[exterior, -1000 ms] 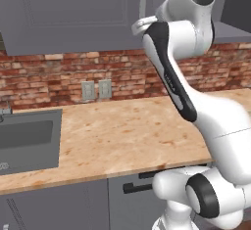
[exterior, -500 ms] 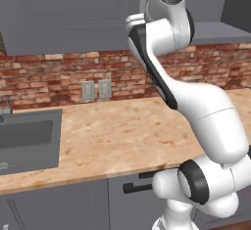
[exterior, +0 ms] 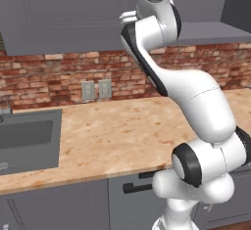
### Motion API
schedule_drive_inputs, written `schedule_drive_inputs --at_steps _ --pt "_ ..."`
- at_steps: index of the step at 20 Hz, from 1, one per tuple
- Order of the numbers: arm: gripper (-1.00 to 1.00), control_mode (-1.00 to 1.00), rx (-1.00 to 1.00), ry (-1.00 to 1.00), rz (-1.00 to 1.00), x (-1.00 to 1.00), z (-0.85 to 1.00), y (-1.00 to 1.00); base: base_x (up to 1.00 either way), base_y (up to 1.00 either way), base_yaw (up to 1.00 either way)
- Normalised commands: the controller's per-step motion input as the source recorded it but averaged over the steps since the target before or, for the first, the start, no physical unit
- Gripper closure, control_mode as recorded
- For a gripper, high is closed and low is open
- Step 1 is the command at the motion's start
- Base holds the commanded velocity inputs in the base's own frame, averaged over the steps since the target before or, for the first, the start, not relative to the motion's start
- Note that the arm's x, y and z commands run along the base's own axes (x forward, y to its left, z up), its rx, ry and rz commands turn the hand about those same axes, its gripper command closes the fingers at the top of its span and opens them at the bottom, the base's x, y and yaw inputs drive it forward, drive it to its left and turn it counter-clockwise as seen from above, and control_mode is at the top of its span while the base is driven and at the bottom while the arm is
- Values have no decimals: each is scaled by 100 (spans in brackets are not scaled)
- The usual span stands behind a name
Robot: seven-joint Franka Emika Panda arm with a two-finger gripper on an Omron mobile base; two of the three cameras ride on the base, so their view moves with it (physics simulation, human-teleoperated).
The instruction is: Open the cabinet, pick the kettle from the cabinet, and place it in the sink.
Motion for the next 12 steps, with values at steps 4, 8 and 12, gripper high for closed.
schedule_drive_inputs --at_steps 4,8,12 --pt "-100 -100 0 -1 0 46 2 0 0 0 0" --pt "-100 -100 0 -4 0 42 0 0 0 0 0" --pt "-100 -100 0 -5 0 45 1 6 0 0 0"
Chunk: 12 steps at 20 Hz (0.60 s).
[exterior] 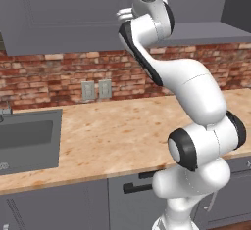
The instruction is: Open the cabinet, pick the kettle from the cabinet, and place it in the sink.
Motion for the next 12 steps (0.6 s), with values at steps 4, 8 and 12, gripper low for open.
schedule_drive_inputs --at_steps 4,8,12 --pt "-100 -100 0 -4 -1 41 0 12 0 0 0" --pt "-100 -100 0 -4 -4 37 0 14 0 0 0" --pt "100 -100 0 0 -6 35 0 11 0 0 0"
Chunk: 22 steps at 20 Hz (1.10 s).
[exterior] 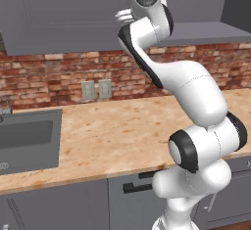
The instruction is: Open the cabinet, pick the kettle from the cabinet, and place it in the sink.
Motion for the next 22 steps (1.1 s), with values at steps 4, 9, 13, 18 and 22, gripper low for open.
schedule_drive_inputs --at_steps 4,9,13,18,22 --pt "100 -100 0 0 -7 27 -1 15 0 0 0" --pt "100 -100 0 0 -7 15 -1 22 0 0 0" --pt "100 -100 2 0 0 1 -3 17 0 0 0" --pt "100 -100 6 -1 1 -14 -2 19 0 0 0" --pt "100 -100 6 -5 5 -30 0 22 0 0 0"
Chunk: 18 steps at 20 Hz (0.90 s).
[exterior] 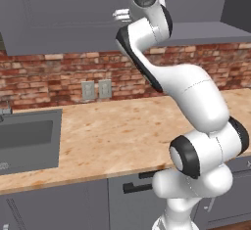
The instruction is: Open the cabinet, pick the kettle from the cabinet, and place it in the sink.
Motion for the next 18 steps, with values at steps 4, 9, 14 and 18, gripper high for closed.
schedule_drive_inputs --at_steps 4,9,14,18 --pt "100 -100 4 -7 4 -35 0 25 0 0 0" --pt "100 -100 1 -8 1 -43 0 27 0 0 0" --pt "100 -100 0 -4 -6 -44 0 28 0 0 0" --pt "100 -100 -3 0 -16 -44 0 27 0 0 0"
